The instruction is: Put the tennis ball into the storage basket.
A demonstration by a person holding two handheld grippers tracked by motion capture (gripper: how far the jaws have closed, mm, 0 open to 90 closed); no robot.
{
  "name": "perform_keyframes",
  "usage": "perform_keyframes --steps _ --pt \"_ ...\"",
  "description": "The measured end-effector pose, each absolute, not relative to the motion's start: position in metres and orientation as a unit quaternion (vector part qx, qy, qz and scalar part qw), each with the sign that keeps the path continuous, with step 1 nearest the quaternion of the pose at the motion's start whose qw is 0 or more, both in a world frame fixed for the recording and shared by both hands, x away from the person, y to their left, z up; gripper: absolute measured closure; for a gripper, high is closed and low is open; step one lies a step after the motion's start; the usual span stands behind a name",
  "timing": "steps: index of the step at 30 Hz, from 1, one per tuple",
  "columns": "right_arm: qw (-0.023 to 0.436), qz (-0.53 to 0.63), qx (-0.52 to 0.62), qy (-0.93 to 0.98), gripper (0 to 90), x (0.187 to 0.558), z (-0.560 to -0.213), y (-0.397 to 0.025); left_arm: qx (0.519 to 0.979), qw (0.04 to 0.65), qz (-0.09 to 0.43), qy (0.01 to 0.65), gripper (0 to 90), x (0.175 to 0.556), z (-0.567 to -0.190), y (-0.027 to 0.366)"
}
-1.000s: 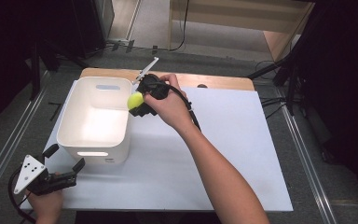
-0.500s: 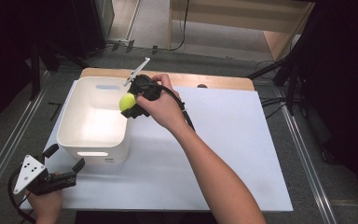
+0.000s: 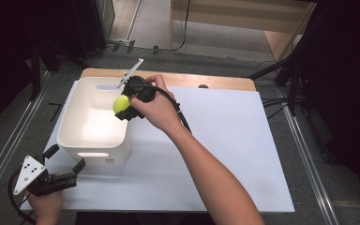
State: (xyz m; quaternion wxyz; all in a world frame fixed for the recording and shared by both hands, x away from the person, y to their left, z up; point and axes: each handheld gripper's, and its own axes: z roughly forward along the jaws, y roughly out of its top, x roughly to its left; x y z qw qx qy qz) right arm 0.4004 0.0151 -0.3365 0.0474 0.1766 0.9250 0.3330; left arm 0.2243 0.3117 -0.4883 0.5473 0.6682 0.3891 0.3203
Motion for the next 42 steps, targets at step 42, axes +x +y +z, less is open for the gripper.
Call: perform_keyframes --steps 42 --pt "0.019 0.289 0.131 0.948 23.7 0.385 -0.365 0.054 0.666 0.551 0.319 0.390 0.0 0.225 -0.488 0.313"
